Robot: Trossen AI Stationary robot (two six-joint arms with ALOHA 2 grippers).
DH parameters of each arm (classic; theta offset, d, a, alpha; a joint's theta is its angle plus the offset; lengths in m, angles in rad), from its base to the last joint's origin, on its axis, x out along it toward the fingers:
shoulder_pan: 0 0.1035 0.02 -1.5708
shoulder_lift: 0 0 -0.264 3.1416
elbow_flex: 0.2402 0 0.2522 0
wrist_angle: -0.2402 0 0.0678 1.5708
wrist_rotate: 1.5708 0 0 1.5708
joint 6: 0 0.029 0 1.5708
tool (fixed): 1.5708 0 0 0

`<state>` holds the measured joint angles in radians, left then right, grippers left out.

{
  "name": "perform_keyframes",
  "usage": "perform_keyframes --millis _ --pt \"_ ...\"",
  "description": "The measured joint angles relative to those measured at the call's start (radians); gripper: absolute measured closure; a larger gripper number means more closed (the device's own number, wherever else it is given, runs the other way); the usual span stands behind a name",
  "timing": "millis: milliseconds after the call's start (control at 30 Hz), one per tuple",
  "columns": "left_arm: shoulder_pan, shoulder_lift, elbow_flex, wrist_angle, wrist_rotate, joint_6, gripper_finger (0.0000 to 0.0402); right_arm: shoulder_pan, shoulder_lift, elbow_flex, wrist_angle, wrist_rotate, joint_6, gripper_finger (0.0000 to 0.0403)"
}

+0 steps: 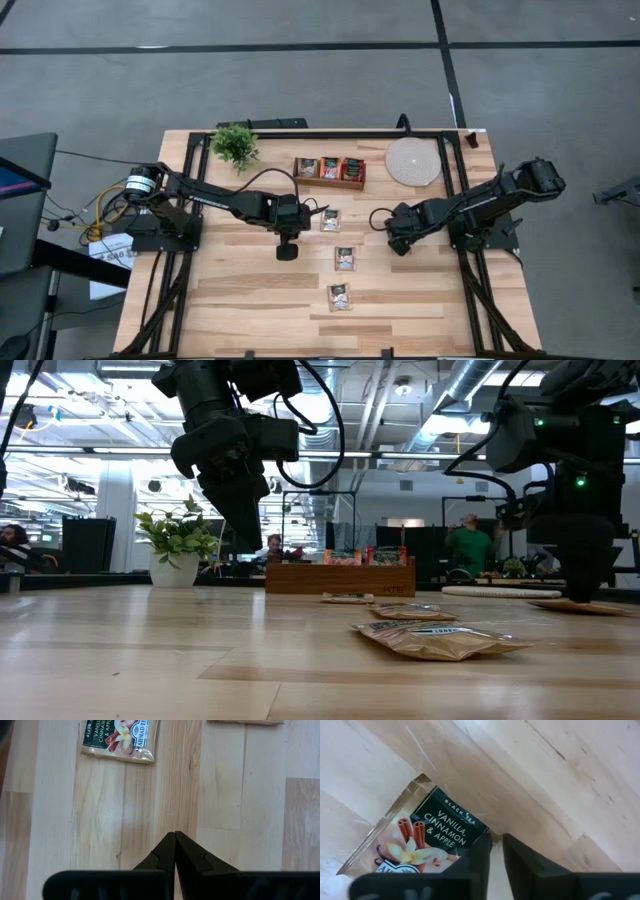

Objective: Pick & Place Tea
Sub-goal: Put the brown tea bag into the left section of the wooden organizer

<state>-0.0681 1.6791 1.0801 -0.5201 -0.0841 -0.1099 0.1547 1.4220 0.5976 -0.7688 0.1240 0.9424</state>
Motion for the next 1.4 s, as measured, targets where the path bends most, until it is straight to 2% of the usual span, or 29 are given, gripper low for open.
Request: perform_keyframes --millis 133,200,533,800,1167,1400 --pt "0.0 0.0 0.0 0.0 0.0 0.0 0.0401 0.0 0.0 0.0 0.004 0.021 -0.008 0.0392" --pt "0.0 0.0 0.0 0.0 0.0 0.0 0.0401 0.002 0.001 0.0 0.003 0.041 -0.008 0.0398" --pt "0.0 0.0 0.0 0.0 0.0 0.004 0.0401 0.013 0.0 -0.002 -0.006 0.1 -0.034 0.0401" --pt "0.0 0.0 0.0 0.0 0.0 0.008 0.0401 0.069 0.0 -0.001 -0.001 0.115 0.0 0.0402" --pt "0.0 0.0 0.0 0.007 0.0 0.008 0.0401 0.092 -0.001 0.116 -0.005 0.166 -0.059 0.0403" --pt "0.0 0.0 0.0 0.007 0.0 0.008 0.0401 0.094 -0.001 0.125 -0.021 0.16 -0.114 0.0402"
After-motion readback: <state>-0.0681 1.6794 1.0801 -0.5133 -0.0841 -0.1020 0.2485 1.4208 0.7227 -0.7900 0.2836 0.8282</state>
